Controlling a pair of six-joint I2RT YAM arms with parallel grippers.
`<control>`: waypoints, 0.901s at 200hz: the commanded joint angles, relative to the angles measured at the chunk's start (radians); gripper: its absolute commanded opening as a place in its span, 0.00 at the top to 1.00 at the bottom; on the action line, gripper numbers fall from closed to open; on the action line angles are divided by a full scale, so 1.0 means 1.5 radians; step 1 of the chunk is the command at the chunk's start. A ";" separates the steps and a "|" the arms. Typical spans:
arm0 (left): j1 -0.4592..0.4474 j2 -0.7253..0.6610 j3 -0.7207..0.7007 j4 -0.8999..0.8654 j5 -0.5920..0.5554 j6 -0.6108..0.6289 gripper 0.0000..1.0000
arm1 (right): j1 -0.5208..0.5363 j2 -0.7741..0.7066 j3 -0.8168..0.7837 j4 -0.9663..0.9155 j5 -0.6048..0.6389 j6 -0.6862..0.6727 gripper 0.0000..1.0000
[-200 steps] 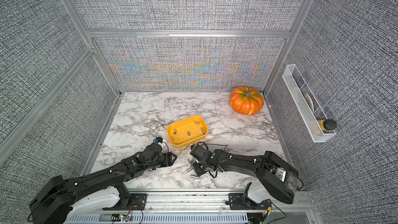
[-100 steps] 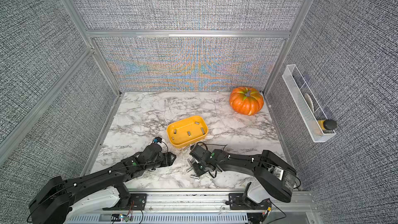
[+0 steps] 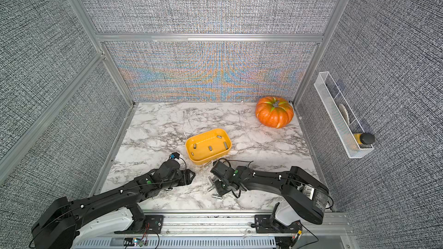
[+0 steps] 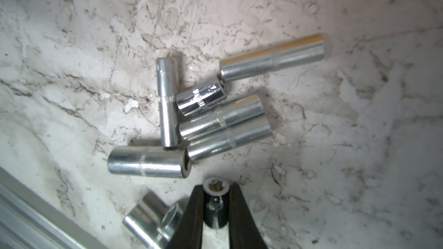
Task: Put the socket on the desktop into the storage box
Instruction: Pick up the socket head at the center of the board, then place the socket head in the storage box.
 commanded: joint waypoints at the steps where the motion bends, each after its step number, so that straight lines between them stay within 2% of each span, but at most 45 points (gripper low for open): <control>1: 0.000 -0.009 0.008 -0.025 -0.029 -0.003 0.31 | -0.005 -0.005 0.012 -0.086 0.060 0.021 0.89; 26: 0.000 -0.012 0.014 -0.046 -0.050 -0.009 0.31 | -0.037 -0.033 0.042 -0.165 0.112 0.037 1.00; 53: 0.000 -0.005 0.020 -0.051 -0.052 -0.008 0.31 | -0.135 -0.069 0.089 -0.220 0.141 0.045 1.00; 75: -0.001 -0.001 0.026 -0.047 -0.054 -0.004 0.30 | -0.250 -0.114 0.131 -0.186 0.084 0.032 1.00; 101: 0.000 0.001 0.028 -0.031 -0.048 0.003 0.31 | -0.310 -0.123 0.169 -0.052 -0.007 -0.004 1.00; 117: -0.001 0.000 0.027 -0.020 -0.044 0.002 0.31 | -0.311 -0.069 0.221 -0.012 -0.010 -0.038 1.00; 140: 0.000 0.000 0.028 -0.011 -0.035 0.007 0.31 | -0.301 0.065 0.344 -0.052 -0.020 -0.098 1.00; 180: 0.000 -0.006 0.027 -0.010 -0.039 0.004 0.30 | -0.273 0.218 0.457 -0.072 0.004 -0.147 1.00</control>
